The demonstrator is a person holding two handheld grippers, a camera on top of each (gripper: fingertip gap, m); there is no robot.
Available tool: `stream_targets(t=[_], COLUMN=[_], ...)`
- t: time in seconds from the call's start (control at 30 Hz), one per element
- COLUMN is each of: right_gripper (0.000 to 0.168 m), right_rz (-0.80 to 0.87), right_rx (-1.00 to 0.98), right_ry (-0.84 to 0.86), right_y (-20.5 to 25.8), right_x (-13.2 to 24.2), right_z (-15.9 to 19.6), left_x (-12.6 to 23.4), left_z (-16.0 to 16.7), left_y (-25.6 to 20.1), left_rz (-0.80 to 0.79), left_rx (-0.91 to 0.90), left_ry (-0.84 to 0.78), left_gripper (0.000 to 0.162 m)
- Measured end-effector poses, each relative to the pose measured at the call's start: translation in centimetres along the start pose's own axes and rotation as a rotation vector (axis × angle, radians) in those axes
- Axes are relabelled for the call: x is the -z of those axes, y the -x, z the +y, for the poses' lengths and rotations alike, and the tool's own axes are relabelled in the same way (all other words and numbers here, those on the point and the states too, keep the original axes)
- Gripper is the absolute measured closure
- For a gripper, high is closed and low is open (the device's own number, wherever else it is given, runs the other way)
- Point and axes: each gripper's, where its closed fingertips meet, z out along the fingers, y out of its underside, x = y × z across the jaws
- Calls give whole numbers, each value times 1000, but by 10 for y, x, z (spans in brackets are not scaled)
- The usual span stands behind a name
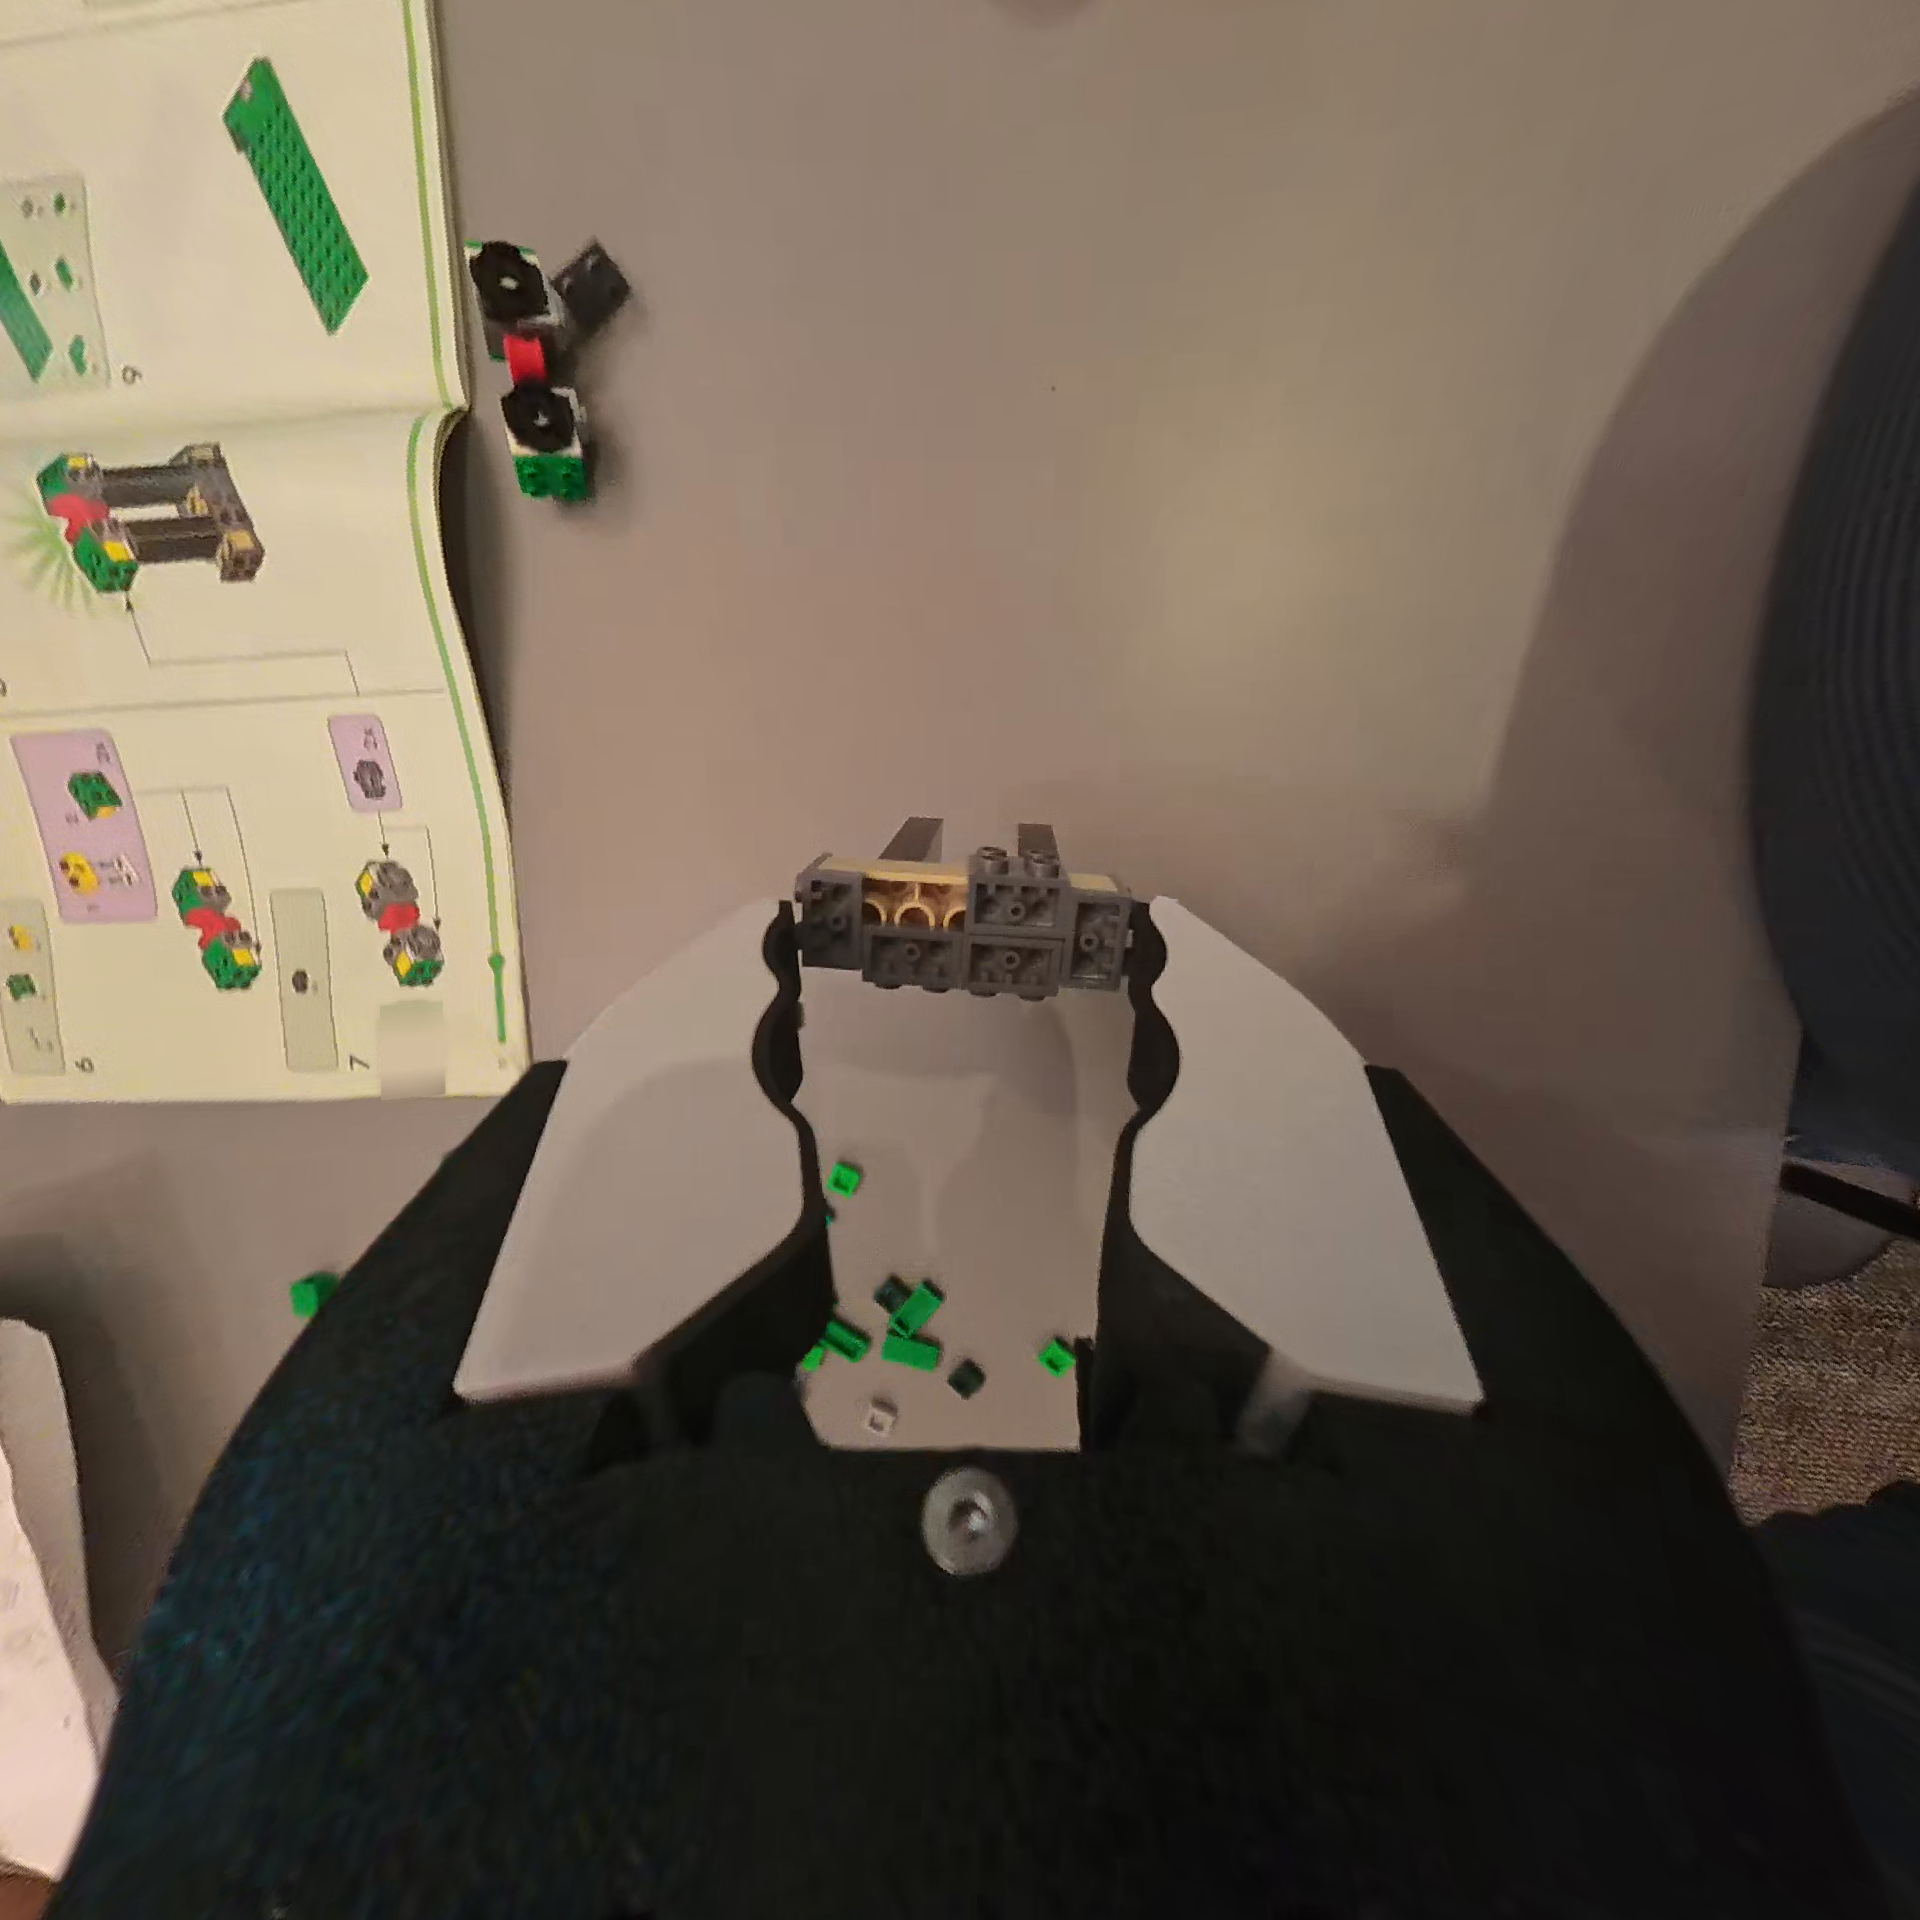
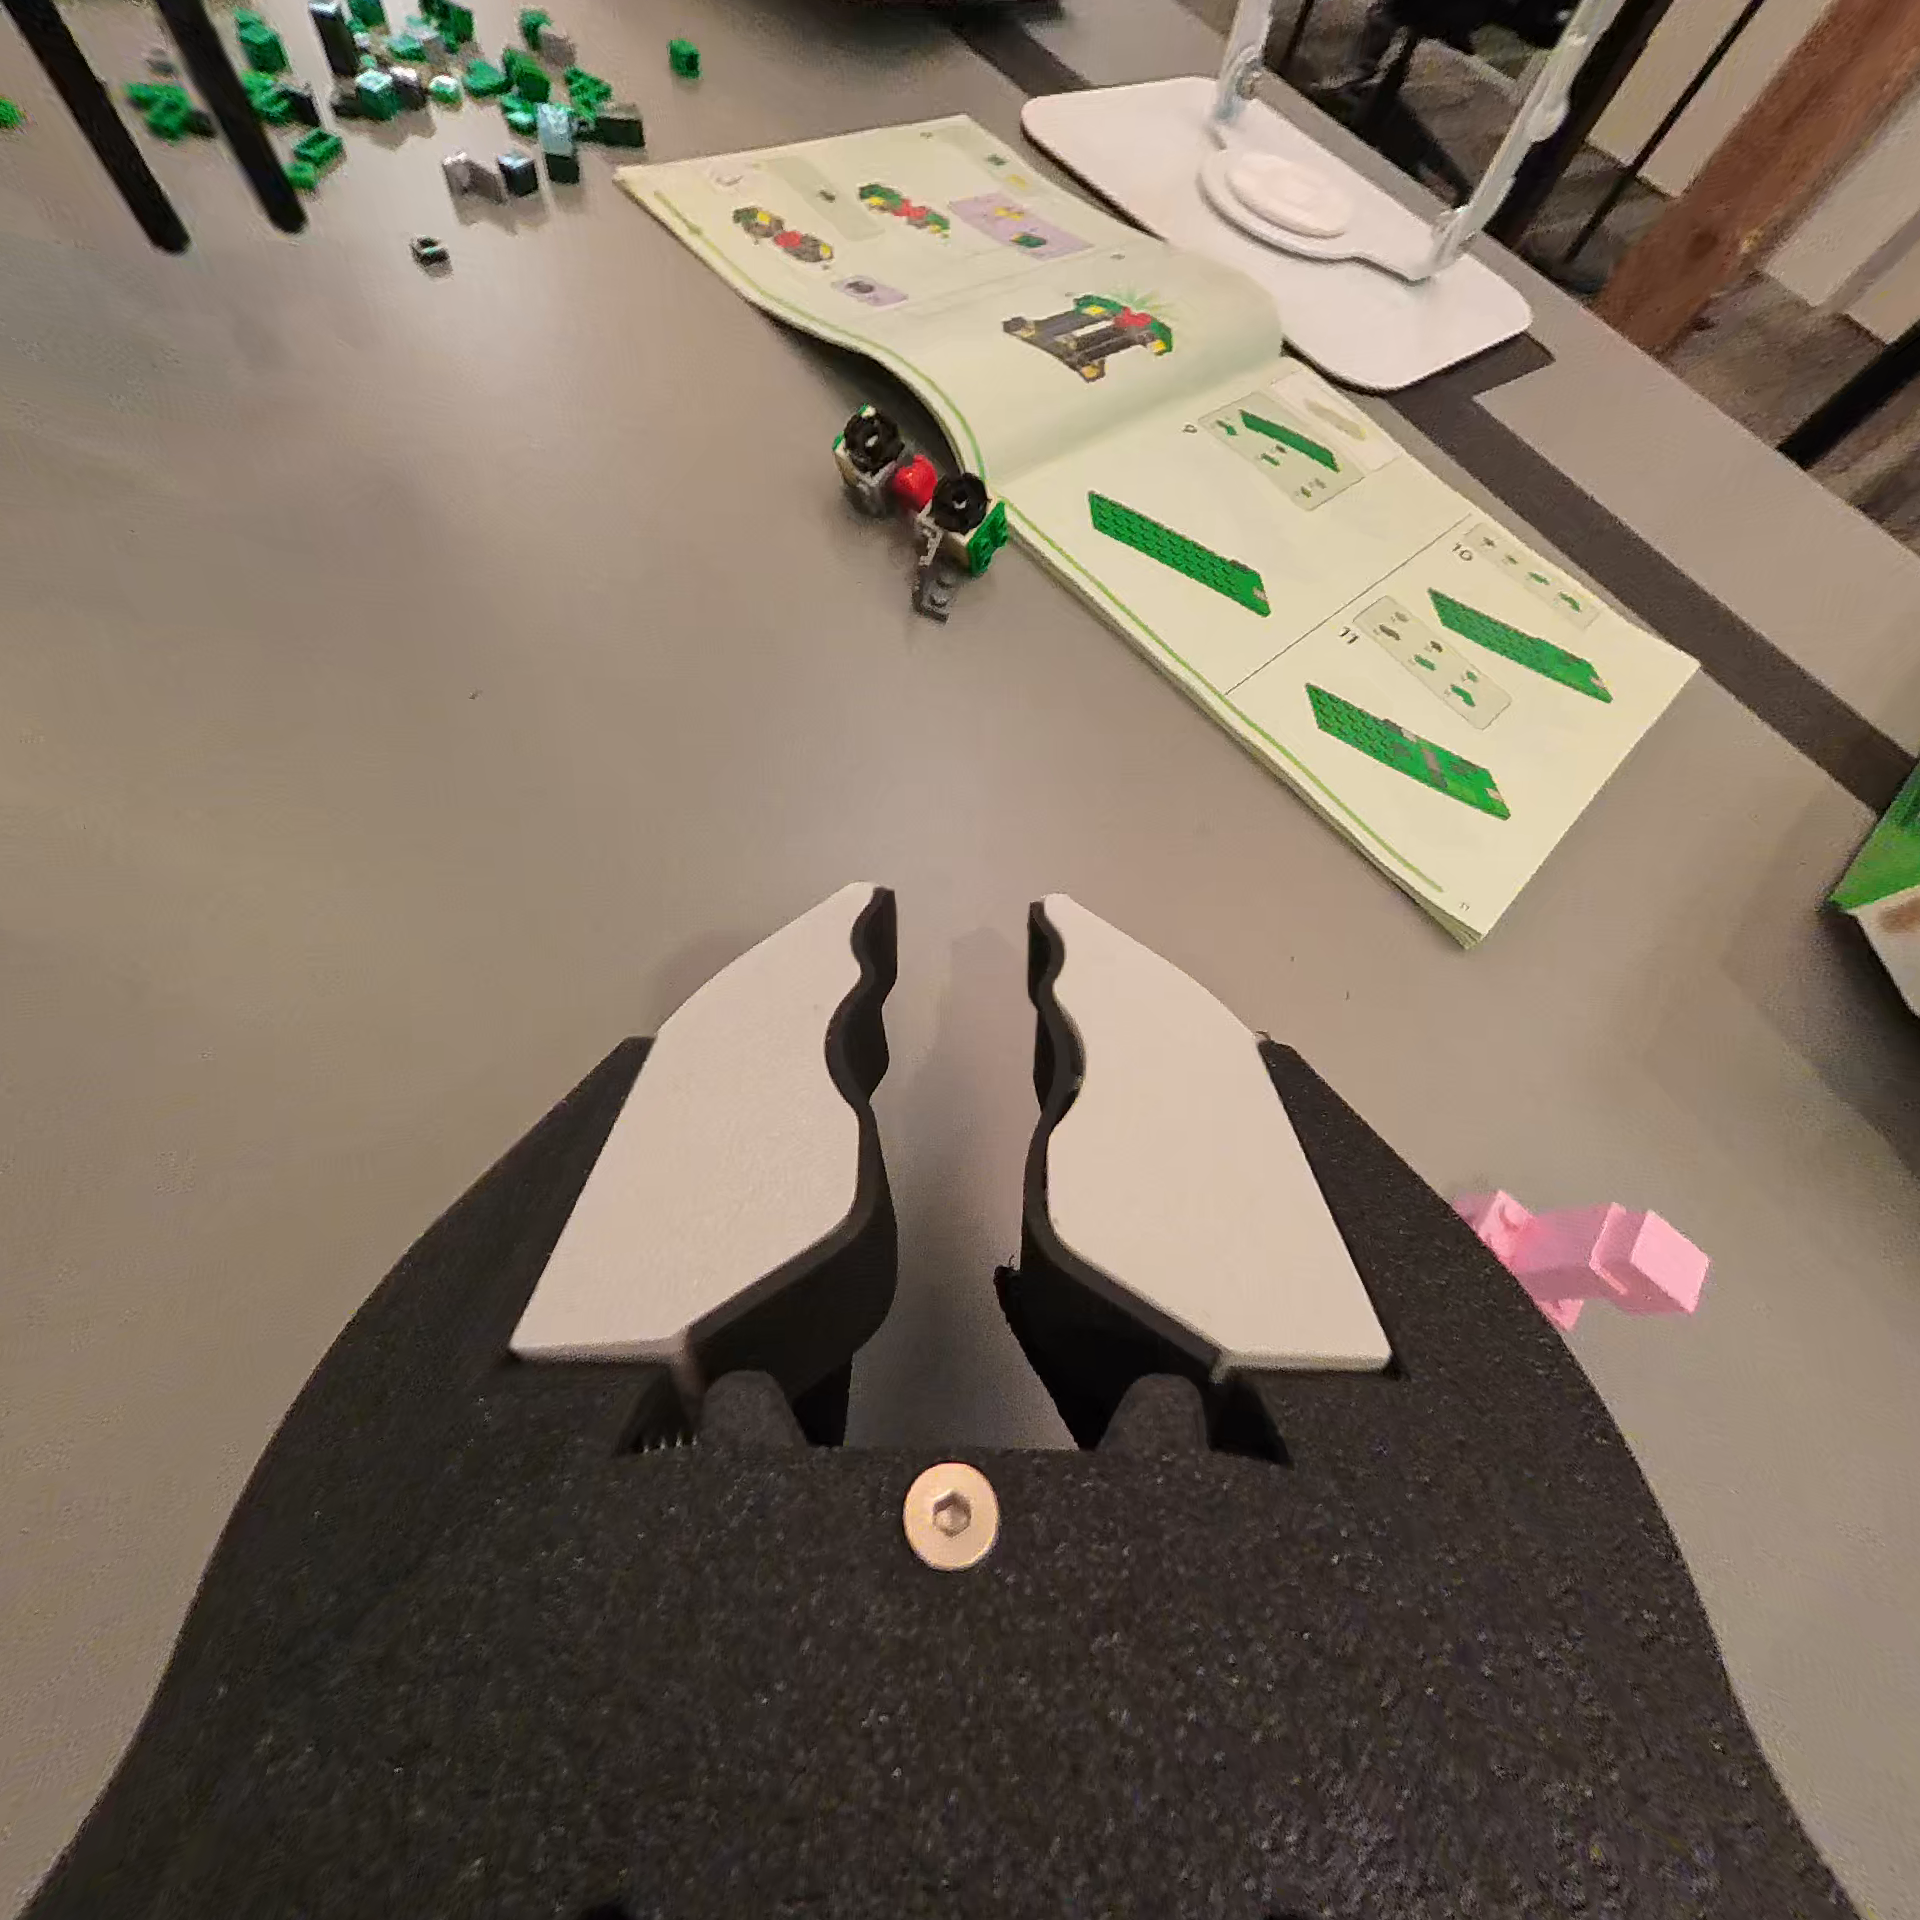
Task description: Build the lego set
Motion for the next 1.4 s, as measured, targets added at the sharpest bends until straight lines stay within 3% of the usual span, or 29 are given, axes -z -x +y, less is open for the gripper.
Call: stream_targets(t=[0.17,0.33,0.53,0.63,0.7,0.9,0.97,1.03,1.2,1.4], right_gripper=[145,153,156,157,167,167,168,167,167,167], right_rz=[31,-11,49,108,99,-119,-303,-516,-851,-913], right_rx=[22,-28,23,46,48,100,106,64,-124,-111], right_ry=[-38,60,121,143,152,212,323,543,1052,1402], right_y=[6,17,12,5,6,3,6,12,18,13], right_x=[-31,-83,-116,-122,-123,-96,-76,-47,6,16], right_z=[-22,-31,-42,-42,-41,-36,-27,-11,10,43], left_x=[-8,-9,-13,-13,-13,-13,-14,-16,-25,-30], left_z=[-1,-5,-17,-23,-27,-42,-49,-57,-78,-90], left_y=[4,0,3,7,8,7,5,3,-3,-11], left_rz=[17,30,26,24,25,38,52,68,108,138], left_rx=[39,49,17,4,-5,-54,-81,-109,-199,-265], left_ry=[2,-45,-63,-85,-95,-136,-152,-160,-153,-139], left_gripper=[101,101,101,101,101,101,101,101,101,101])
